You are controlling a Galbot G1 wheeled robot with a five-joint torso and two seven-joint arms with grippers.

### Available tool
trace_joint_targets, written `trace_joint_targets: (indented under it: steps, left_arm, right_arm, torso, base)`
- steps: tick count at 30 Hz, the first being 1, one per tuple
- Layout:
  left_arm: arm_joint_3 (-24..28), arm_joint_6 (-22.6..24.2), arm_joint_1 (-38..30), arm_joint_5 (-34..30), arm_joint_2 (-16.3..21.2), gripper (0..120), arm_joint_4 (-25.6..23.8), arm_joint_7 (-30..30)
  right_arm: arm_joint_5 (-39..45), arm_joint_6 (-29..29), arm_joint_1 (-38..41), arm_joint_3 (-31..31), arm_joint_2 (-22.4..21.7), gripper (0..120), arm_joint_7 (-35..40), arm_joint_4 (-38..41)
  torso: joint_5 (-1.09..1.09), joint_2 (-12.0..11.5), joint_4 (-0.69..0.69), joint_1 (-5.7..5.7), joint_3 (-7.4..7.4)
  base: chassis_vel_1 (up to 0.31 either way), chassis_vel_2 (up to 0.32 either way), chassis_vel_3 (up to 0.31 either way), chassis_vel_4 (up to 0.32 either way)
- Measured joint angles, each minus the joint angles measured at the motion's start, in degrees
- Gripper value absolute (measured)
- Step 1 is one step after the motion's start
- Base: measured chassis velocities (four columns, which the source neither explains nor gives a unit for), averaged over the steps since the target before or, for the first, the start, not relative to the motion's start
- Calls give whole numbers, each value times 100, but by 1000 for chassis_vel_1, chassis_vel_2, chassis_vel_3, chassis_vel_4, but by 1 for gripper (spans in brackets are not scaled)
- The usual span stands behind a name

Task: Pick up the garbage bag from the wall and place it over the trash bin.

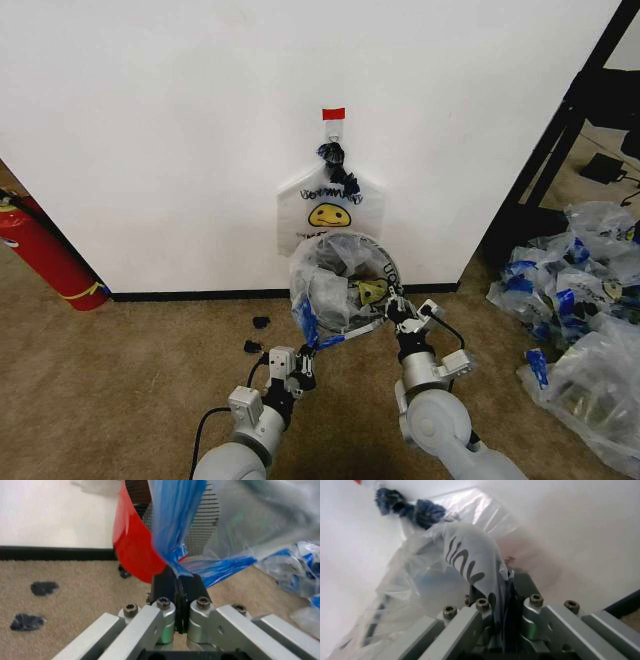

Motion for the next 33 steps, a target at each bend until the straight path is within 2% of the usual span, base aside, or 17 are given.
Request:
trace_joint_targets:
  steps: [6,19,26,31,33]
  left_arm:
    - [-22,12,-308,39,-35,0,326,-49]
    - [-234,64,-675,35,97,0,834,-400]
    - [-161,40,-513,42,140,0,735,-218]
    - [-140,31,-258,561,276,20,562,328]
    - [-143,11,-219,668,299,22,546,414]
  right_arm:
    - [109,76,-118,-4,-30,2,-272,55]
    - [-304,-84,-245,145,-410,2,-554,-166]
    - [-283,-106,-182,169,-350,2,-547,-236]
    - [-187,-102,-82,172,-262,2,-365,-255]
    - [-174,-107,-74,173,-259,2,-342,-257]
  torso:
    - [0,0,0,0,0]
    - [0,0,0,0,0]
    - [0,0,0,0,0]
    - [0,0,0,0,0]
    - [0,0,0,0,0]
  base:
    - [0,0,0,0]
    - [0,0,0,0]
    - [0,0,0,0]
    - [0,0,0,0]
    - [0,0,0,0]
